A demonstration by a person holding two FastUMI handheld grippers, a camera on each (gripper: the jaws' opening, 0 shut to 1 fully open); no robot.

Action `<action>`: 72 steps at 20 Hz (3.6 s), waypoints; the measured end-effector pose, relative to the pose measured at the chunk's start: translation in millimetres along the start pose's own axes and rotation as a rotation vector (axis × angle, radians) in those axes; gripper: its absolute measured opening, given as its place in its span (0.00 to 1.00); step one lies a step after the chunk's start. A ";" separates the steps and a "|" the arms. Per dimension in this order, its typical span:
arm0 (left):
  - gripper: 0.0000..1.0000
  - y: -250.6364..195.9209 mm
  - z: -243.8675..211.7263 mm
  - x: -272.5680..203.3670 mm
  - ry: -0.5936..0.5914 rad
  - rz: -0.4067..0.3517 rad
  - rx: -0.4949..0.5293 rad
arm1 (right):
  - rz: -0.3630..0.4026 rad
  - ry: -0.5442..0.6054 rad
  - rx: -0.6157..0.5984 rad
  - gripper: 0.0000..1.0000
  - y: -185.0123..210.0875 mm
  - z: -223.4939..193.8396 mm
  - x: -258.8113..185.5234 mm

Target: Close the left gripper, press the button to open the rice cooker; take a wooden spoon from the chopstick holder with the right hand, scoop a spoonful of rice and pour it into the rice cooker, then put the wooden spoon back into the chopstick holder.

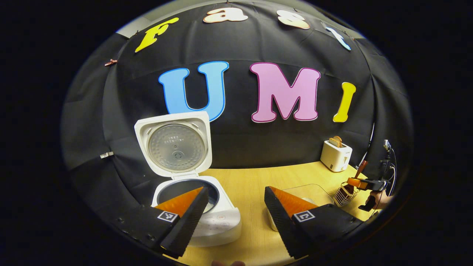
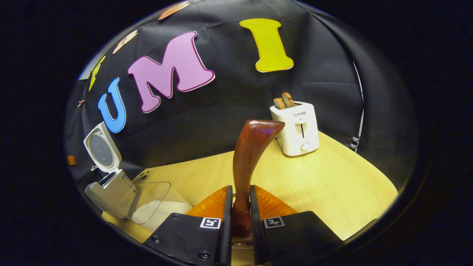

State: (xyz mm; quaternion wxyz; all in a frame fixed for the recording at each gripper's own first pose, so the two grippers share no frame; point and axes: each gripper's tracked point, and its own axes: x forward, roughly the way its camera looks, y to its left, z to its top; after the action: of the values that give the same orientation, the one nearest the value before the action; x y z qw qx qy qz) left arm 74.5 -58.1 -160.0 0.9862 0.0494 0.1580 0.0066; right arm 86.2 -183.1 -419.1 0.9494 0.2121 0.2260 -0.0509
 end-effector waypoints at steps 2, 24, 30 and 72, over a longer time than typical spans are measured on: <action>0.98 -0.4 1.0 1.3 -0.004 -0.005 0.000 | -0.013 -0.005 -0.007 0.24 -4.2 3.3 -5.2; 0.97 47.2 12.9 -16.9 -0.086 -0.010 -0.011 | 0.263 -0.060 -0.175 0.20 192.1 78.6 -36.0; 0.97 59.4 3.4 -26.3 -0.065 0.008 -0.010 | 0.295 0.038 -0.343 0.20 225.1 18.2 -5.7; 0.97 105.1 -0.7 -50.9 -0.086 0.028 -0.026 | 0.099 0.141 0.512 0.20 238.7 -39.1 16.0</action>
State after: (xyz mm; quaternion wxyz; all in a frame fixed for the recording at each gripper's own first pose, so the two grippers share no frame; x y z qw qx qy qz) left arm 26.2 45.2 -134.3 0.9924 0.0387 0.1148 0.0202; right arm 130.5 49.5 -367.2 0.8482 0.4590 0.2605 -0.0450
